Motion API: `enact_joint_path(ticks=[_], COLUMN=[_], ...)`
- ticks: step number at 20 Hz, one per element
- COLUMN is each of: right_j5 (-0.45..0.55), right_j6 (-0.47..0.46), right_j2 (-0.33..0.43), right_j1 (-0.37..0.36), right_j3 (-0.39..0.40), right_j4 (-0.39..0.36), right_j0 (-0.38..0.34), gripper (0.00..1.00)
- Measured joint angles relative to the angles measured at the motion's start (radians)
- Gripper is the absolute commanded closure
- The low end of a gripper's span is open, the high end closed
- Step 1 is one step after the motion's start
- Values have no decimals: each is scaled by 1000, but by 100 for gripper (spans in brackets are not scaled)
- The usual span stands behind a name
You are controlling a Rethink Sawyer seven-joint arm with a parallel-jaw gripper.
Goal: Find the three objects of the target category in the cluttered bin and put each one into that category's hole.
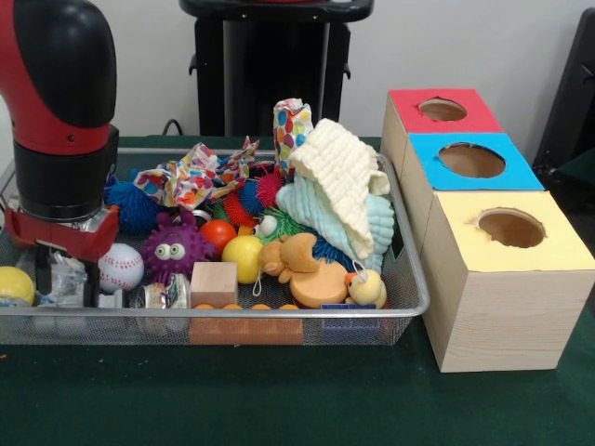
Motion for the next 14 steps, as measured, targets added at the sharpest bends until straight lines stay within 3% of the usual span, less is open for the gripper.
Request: enact_joint_path(ticks=[14], right_j5=[4], right_j6=[0], right_j2=[7], right_j1=[-16], right_j3=[5], right_j4=[0], right_j0=[-23], gripper=[0])
